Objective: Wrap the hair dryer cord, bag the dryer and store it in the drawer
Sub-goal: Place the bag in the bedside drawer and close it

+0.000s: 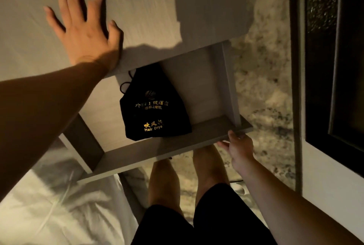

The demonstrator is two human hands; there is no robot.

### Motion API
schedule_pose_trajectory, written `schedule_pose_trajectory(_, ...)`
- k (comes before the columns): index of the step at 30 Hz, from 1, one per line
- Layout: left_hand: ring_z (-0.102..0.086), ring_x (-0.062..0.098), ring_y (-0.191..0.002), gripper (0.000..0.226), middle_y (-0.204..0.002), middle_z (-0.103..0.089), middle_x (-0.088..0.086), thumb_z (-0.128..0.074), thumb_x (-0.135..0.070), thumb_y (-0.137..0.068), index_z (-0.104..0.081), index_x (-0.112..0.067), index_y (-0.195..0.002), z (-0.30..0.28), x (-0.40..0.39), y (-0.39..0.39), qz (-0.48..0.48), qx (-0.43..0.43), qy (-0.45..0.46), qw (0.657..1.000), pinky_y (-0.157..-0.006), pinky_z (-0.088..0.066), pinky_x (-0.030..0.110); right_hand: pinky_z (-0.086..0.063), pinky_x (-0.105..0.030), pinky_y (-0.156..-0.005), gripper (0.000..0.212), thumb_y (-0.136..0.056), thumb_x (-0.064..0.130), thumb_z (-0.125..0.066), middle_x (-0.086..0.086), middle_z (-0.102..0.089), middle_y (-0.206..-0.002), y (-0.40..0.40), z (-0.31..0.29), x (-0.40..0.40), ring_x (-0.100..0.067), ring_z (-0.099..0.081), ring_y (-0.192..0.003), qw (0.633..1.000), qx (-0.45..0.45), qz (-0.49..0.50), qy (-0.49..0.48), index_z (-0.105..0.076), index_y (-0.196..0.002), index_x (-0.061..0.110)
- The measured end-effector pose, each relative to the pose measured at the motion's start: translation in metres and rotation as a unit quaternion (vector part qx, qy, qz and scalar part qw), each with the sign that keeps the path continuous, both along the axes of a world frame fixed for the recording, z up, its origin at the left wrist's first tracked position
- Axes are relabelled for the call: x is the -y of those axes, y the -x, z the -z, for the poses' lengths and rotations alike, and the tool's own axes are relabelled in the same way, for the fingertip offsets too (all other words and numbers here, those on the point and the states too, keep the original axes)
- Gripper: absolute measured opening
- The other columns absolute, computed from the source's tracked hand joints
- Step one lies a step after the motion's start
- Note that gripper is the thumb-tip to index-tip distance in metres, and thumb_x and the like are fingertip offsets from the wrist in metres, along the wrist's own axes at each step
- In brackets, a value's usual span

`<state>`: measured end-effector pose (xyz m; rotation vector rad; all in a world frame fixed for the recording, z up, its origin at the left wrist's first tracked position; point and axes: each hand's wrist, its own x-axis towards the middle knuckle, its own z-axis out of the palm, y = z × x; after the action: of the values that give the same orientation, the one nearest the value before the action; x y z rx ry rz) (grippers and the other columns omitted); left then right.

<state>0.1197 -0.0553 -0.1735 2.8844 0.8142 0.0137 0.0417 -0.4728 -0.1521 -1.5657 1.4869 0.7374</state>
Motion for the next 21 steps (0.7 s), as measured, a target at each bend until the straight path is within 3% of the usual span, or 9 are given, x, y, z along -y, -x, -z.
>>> schedule_pose_trajectory(5, -0.017, 0.035, -0.153, 0.064, -0.168, -0.018, 0.011, -0.042, -0.051, -0.092, -0.020, -0.044, -0.151, 0.006, -0.005, -0.001, -0.014, -0.025, 0.020, 0.999, -0.114, -0.017, 0.070, -0.064, -0.046, -0.064, 0.025, -0.101, 0.016, -0.053, -0.022, -0.061, -0.121, -0.014, -0.002, -0.020, -0.041, -0.071, -0.093, 0.999, -0.008, -0.031, 0.005, -0.049, -0.122, 0.004)
schedule_pose_trajectory(10, -0.013, 0.037, -0.153, 0.067, -0.168, -0.018, 0.013, -0.048, -0.043, -0.088, -0.026, -0.038, -0.152, -0.002, 0.000, -0.002, -0.008, -0.021, -0.008, 1.000, -0.117, -0.009, 0.067, -0.062, -0.054, -0.068, 0.021, -0.103, 0.017, -0.050, -0.018, -0.060, -0.119, -0.030, -0.002, -0.043, -0.038, -0.073, -0.088, 0.999, 0.012, -0.025, -0.017, -0.046, -0.123, 0.014)
schedule_pose_trajectory(13, -0.013, 0.037, -0.154, 0.066, -0.168, -0.017, 0.013, -0.048, -0.042, -0.089, -0.027, -0.038, -0.151, -0.005, 0.003, -0.003, -0.010, -0.025, -0.006, 1.000, -0.117, -0.008, 0.067, -0.063, -0.051, -0.066, 0.029, -0.102, 0.016, -0.051, -0.017, -0.061, -0.120, -0.047, 0.001, -0.057, -0.037, -0.071, -0.093, 0.999, 0.034, -0.019, -0.026, -0.046, -0.130, 0.012)
schedule_pose_trajectory(17, -0.011, 0.036, -0.154, 0.064, -0.168, -0.016, 0.012, -0.047, -0.041, -0.089, -0.029, -0.038, -0.151, -0.008, 0.004, -0.004, -0.008, -0.032, 0.002, 0.999, -0.118, -0.008, 0.067, -0.063, -0.045, -0.063, 0.030, -0.101, 0.014, -0.051, -0.022, -0.062, -0.118, -0.072, 0.002, -0.080, -0.033, -0.071, -0.087, 0.998, 0.051, -0.027, -0.030, -0.047, -0.130, 0.008)
schedule_pose_trajectory(21, -0.010, 0.036, -0.154, 0.063, -0.169, -0.015, 0.012, -0.045, -0.042, -0.090, -0.030, -0.038, -0.151, -0.009, 0.003, -0.004, -0.008, -0.033, 0.015, 0.999, -0.118, -0.005, 0.066, -0.063, -0.042, -0.057, 0.033, -0.101, 0.013, -0.052, -0.022, -0.060, -0.123, -0.099, -0.002, -0.101, -0.039, -0.069, -0.095, 0.998, 0.040, -0.016, -0.036, -0.045, -0.132, 0.010)
